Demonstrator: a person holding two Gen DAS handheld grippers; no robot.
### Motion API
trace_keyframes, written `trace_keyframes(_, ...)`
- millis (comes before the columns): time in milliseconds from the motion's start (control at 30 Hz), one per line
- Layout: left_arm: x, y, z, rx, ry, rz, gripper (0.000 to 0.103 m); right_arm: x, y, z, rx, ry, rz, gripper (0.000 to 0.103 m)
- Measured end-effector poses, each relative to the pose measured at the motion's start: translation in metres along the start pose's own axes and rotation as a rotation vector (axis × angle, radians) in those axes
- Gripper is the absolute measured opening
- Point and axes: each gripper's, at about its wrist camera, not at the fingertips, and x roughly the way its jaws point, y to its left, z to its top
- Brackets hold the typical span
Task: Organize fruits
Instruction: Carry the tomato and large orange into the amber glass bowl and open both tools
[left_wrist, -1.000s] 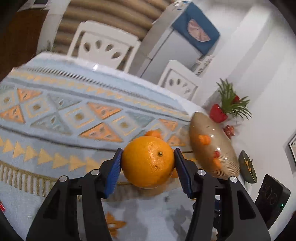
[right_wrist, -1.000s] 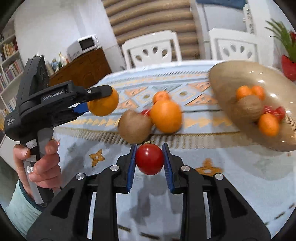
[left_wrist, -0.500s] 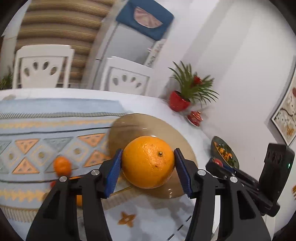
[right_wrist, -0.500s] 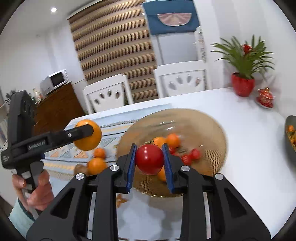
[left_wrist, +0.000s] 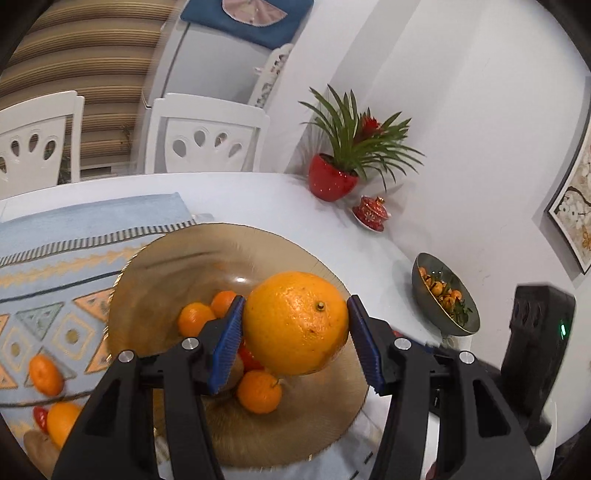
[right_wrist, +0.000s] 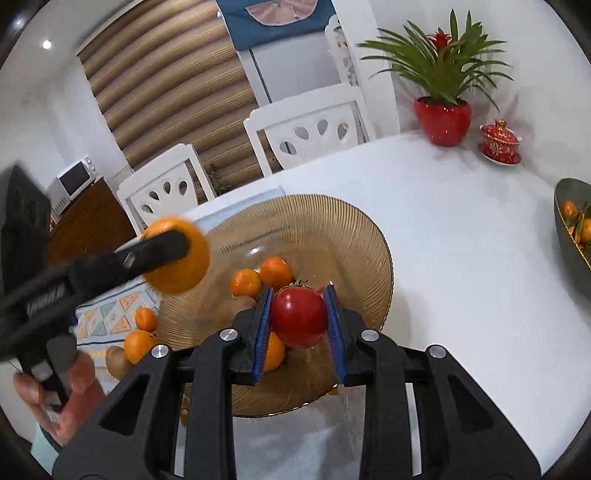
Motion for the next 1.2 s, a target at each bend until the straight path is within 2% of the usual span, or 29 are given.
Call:
trace_keyframes(233,0.059,0.0,0.015,0.009,0.088,0.019,0.054,0.026,-0.007,-0.009,0.018,0.046,-0.02,0.029)
trace_keyframes(367,0.086,0.009,0.014,-0.007,0.124,0.102,0.054,0.041,-0.008,-0.009,0.023,0.074,-0.024,0.029)
trace_keyframes(467,0.095,0.016,0.015,-0.04,0.158,0.077,0.055,0.048,-0.004,-0.01,0.009,0.089,-0.028,0.029)
trace_keyframes(500,0.096,0.016,0.016,-0.04,0.168,0.066,0.056,0.049,-0.003,-0.01,0.003,0.092,-0.035,0.031)
trace_keyframes(533,0.095,0.016,0.017,-0.036,0.174,0.066,0.065,0.049,-0.002,-0.011,0.001,0.091,-0.045,0.04)
trace_keyframes(600,0.084,0.014,0.021,-0.025,0.149,0.068,0.071,0.045,-0.002,-0.011,0.014,0.073,-0.05,0.064)
trace_keyframes(767,0.048,0.011,0.027,-0.02,0.095,0.045,0.071,0.029,-0.004,-0.01,0.04,0.042,-0.029,0.064)
trace_keyframes(800,0.044,0.011,0.028,-0.024,0.09,0.046,0.073,0.025,-0.003,-0.01,0.044,0.038,-0.026,0.067)
trace_keyframes(833,0.039,0.011,0.028,-0.027,0.085,0.055,0.077,0.022,-0.002,-0.01,0.05,0.035,-0.021,0.078)
trace_keyframes(900,0.028,0.011,0.027,-0.041,0.069,0.097,0.081,0.008,0.002,-0.011,0.079,0.001,0.009,0.086)
trace_keyframes(1000,0.009,0.006,0.025,-0.041,0.053,0.114,0.081,-0.012,0.018,-0.009,0.054,-0.028,0.03,0.087)
trace_keyframes(1067,-0.008,0.001,0.025,-0.036,0.027,0.128,0.083,-0.028,0.033,-0.009,0.015,-0.053,0.027,0.092)
trace_keyframes(1133,-0.028,-0.002,0.026,-0.047,-0.011,0.128,0.092,-0.043,0.045,-0.01,-0.013,-0.082,0.032,0.1)
trace_keyframes(1200,-0.054,-0.003,0.025,-0.069,-0.063,0.131,0.096,-0.058,0.061,-0.01,-0.039,-0.108,0.052,0.1)
